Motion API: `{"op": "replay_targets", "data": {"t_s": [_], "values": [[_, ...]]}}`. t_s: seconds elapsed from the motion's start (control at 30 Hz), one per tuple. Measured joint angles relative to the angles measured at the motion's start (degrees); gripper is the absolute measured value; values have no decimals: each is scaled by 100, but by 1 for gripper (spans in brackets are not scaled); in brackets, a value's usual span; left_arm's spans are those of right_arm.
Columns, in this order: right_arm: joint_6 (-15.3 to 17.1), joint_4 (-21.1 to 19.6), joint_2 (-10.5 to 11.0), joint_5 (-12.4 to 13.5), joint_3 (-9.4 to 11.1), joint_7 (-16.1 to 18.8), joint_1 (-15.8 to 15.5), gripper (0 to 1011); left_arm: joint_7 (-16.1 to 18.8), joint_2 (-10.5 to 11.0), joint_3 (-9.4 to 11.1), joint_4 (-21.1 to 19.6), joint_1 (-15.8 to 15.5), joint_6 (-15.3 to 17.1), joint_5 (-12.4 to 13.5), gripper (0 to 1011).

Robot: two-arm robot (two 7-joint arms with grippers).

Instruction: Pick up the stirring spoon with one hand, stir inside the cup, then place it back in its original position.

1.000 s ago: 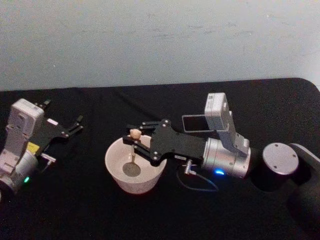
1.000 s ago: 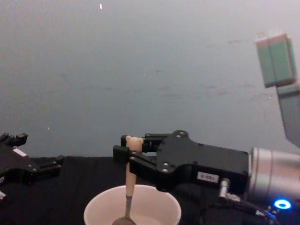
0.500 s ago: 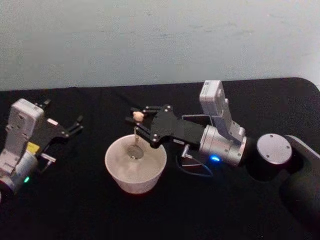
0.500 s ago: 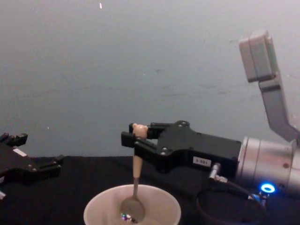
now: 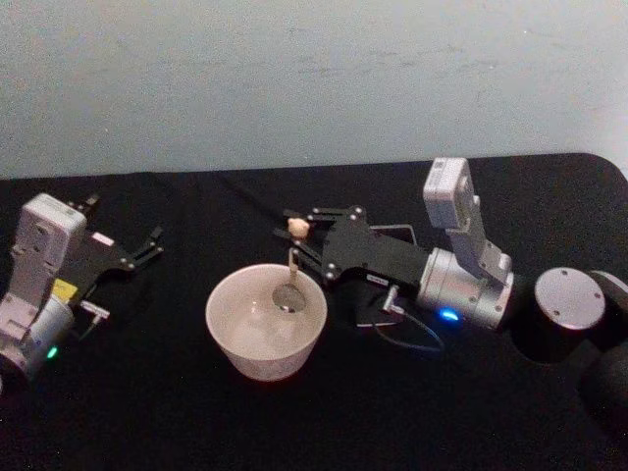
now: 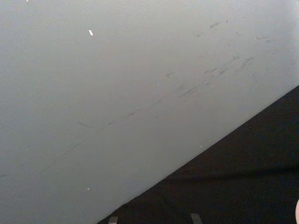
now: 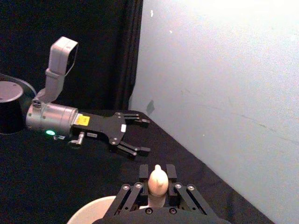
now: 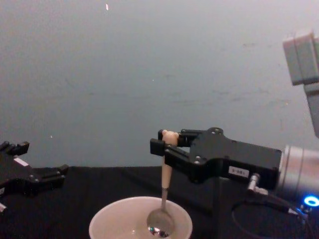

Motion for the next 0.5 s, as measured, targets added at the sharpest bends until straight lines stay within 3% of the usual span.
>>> {"op": "replay_targets", "data": {"t_s": [0.27, 0.5], "values": [[145, -369, 195, 111, -3, 90, -251, 214, 0, 0, 0, 0, 0, 0, 0, 1001], [208, -584, 250, 199, -153, 275, -367, 214, 0, 0, 0, 0, 0, 0, 0, 1001]]}}
